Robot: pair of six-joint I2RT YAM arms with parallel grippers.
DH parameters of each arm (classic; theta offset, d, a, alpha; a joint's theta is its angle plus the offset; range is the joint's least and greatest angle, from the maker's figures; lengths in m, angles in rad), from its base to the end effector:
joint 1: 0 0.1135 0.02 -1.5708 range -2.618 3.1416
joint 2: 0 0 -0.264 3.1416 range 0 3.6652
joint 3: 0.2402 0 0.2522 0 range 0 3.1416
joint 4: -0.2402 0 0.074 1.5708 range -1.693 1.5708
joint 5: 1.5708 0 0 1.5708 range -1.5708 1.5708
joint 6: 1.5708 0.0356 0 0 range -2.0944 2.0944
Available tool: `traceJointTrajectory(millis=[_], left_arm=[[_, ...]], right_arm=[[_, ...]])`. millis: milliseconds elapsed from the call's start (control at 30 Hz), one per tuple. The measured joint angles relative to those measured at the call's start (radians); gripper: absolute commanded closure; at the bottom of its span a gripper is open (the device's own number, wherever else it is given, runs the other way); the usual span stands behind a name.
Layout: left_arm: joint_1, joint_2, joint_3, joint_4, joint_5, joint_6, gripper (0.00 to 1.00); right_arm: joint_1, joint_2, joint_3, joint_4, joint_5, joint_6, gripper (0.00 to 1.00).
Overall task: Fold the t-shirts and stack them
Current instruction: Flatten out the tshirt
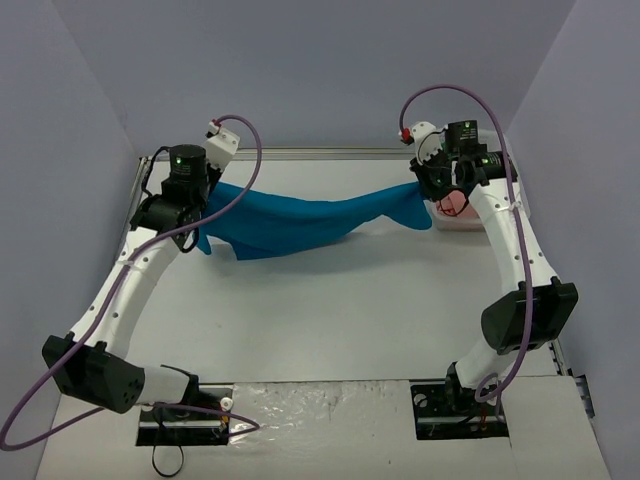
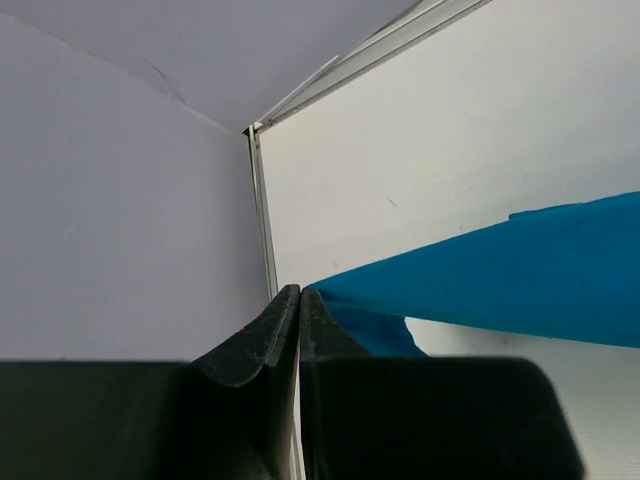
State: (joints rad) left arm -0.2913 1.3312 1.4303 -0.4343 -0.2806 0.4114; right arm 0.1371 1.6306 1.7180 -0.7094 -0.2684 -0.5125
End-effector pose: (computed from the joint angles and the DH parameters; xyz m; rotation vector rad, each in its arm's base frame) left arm 0.2877 -0.0760 0.4183 0.4744 1.8476 0.3485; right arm 0.3579 0.0589 0.3951 -0.8325 2.0023 0.0796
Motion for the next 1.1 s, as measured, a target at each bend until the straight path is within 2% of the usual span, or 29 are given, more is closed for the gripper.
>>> traceJointTrajectory(millis=[367,633,900,1100], left_arm=[[0.000,-0.048,-0.006,0.083,-0.097,0.002,0.97],[0.000,-0.057,-0.008,0.086,-0.103,0.009,0.98],[0.000,-0.135,-0.040,0.042,-0.043,0.006,0.98],[0.000,-0.188,0.002,-0.076,0.102,-0.022,0.98]], right_arm=[[0.000,-0.056,0.023,0.011,0.020,0.015,1.00],[0.000,-0.150,-0.046,0.019,0.020,0.015,1.00],[0.000,-0.274,-0.147,0.021,0.017,0.018,1.00],[-0.001,-0.411,-0.229,0.021,0.011,0.022,1.00]])
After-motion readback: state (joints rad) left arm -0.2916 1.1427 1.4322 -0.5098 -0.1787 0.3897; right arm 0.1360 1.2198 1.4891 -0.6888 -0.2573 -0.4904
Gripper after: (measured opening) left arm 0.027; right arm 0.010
